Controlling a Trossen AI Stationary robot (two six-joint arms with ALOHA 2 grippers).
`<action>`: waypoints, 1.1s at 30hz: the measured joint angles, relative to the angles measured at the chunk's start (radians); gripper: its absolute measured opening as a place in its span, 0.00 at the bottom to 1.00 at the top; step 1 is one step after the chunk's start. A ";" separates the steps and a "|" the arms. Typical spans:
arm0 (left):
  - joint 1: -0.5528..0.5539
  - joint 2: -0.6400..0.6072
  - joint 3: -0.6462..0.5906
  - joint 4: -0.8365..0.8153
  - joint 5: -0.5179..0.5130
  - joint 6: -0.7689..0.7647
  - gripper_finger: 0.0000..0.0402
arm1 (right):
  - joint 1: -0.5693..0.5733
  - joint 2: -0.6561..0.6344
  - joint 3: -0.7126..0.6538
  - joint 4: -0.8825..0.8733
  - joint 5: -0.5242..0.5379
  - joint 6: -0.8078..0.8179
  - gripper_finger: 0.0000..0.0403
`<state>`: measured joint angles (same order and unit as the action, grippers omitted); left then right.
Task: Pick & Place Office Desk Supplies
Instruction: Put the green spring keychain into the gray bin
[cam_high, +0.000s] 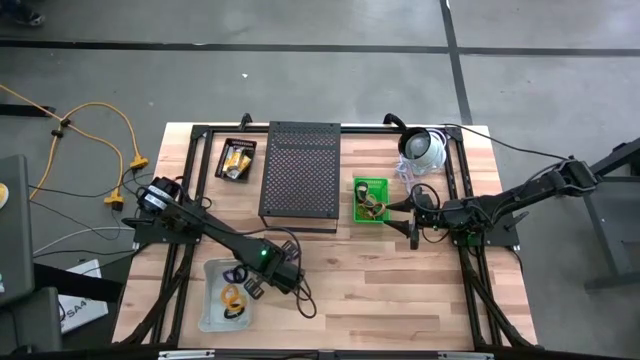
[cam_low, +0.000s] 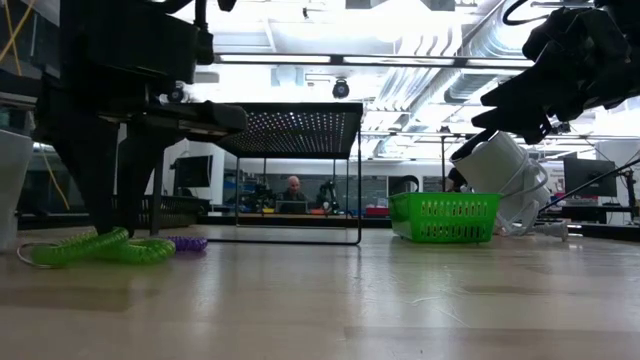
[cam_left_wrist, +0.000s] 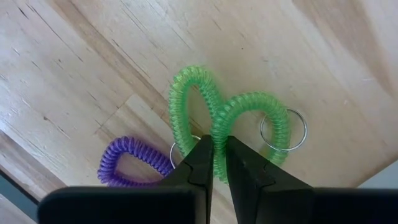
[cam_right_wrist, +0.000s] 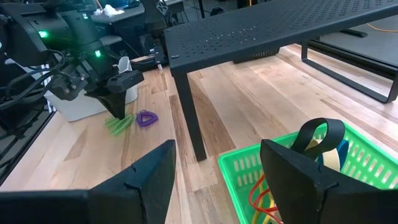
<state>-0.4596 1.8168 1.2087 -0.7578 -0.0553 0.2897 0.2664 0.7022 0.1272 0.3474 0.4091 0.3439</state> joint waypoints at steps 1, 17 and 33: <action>-0.002 0.000 0.000 0.000 -0.003 -0.004 0.07 | 0.000 0.000 0.000 0.000 0.000 0.000 0.55; -0.015 -0.161 0.000 0.000 -0.036 -0.056 0.06 | 0.000 0.000 0.000 0.000 0.000 0.000 0.55; -0.031 -0.285 0.000 -0.005 -0.052 -0.084 0.06 | 0.000 0.000 0.000 0.000 0.000 0.000 0.55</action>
<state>-0.4908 1.5322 1.2085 -0.7626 -0.1076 0.2057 0.2664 0.7021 0.1272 0.3473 0.4088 0.3439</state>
